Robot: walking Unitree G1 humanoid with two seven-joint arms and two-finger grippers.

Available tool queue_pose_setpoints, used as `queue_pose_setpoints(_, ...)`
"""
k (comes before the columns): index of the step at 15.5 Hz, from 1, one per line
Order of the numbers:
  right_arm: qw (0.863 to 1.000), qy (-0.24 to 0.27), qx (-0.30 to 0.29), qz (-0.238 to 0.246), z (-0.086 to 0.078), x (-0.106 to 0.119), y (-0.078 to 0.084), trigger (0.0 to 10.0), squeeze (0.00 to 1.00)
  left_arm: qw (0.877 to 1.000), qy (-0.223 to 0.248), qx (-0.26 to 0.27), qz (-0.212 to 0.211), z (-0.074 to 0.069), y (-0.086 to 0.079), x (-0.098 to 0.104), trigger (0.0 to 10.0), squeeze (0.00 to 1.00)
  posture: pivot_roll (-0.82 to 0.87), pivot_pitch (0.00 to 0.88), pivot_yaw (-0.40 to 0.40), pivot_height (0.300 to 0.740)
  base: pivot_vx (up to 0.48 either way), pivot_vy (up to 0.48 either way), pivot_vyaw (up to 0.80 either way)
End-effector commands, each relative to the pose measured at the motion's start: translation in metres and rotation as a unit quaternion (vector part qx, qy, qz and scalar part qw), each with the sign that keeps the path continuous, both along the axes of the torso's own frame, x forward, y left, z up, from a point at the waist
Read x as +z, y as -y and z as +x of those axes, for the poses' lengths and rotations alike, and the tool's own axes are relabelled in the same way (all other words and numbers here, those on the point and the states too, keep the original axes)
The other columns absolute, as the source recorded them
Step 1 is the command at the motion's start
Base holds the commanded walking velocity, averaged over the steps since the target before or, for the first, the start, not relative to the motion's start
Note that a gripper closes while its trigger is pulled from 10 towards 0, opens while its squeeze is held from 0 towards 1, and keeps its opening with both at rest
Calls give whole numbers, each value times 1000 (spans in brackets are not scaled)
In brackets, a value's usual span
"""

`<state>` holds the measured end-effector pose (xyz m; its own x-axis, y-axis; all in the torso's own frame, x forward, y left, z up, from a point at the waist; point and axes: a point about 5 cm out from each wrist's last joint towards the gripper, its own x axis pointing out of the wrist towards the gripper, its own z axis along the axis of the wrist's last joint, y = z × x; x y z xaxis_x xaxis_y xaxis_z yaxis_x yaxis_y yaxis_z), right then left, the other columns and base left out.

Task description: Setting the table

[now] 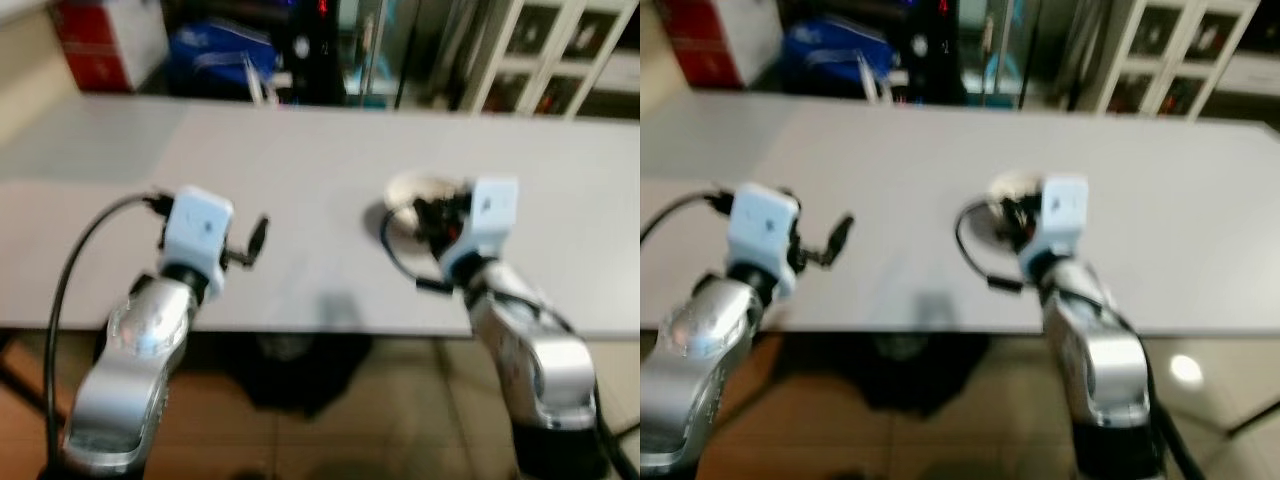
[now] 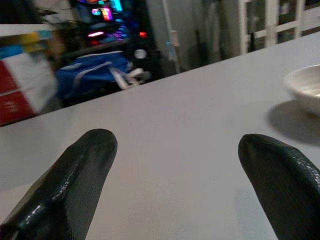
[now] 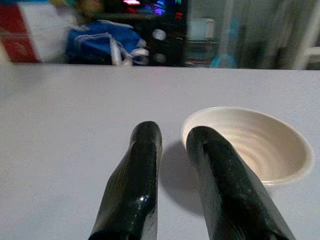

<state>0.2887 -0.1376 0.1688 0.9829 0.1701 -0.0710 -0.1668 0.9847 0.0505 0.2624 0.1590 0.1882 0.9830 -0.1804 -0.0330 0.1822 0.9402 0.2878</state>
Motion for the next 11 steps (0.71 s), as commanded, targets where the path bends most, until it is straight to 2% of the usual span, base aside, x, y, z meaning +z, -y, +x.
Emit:
queue_pose_setpoints(1, 1000, 13, 6, -11, -2, 2, -11, 10000, 0, 1000, 10, 11, 7, 4, -1, 3, 10000, 0, 5, 0, -42, 740, 0, 480, 0)
queue_pose_setpoints(4, 1000, 0, 0, 9, -3, -6, -14, 10000, 0, 1000, 6, 4, 2, 6, 5, -2, 10000, 0, -8, 0, -32, 740, 0, 480, 0)
queue_pose_setpoints(6, 999, -15, -22, 24, 2, -12, -3, 10000, 0, 1000, 7, 5, -9, 8, 5, -1, 10000, 0, -4, 0, -42, 740, 0, 480, 0)
queue_pose_setpoints(7, 999, -9, -24, 36, 3, -11, -2, 10000, 1000, 1000, 3, 10, -12, 8, 3, -2, 10000, 0, -3, 0, -45, 740, 0, 480, -619)
queue_pose_setpoints(10, 999, -12, -11, 34, 4, -13, -5, 10000, 1000, 1000, -4, 24, -12, 1, 1, -7, 10000, 0, 14, 0, -69, 740, 0, 480, -538)
queue_pose_setpoints(11, 999, -10, 12, 31, 6, -12, -10, 10000, 1000, 1000, -4, 27, -14, -2, 1, -8, 10000, 0, 17, 0, -75, 740, 0, 480, -425)
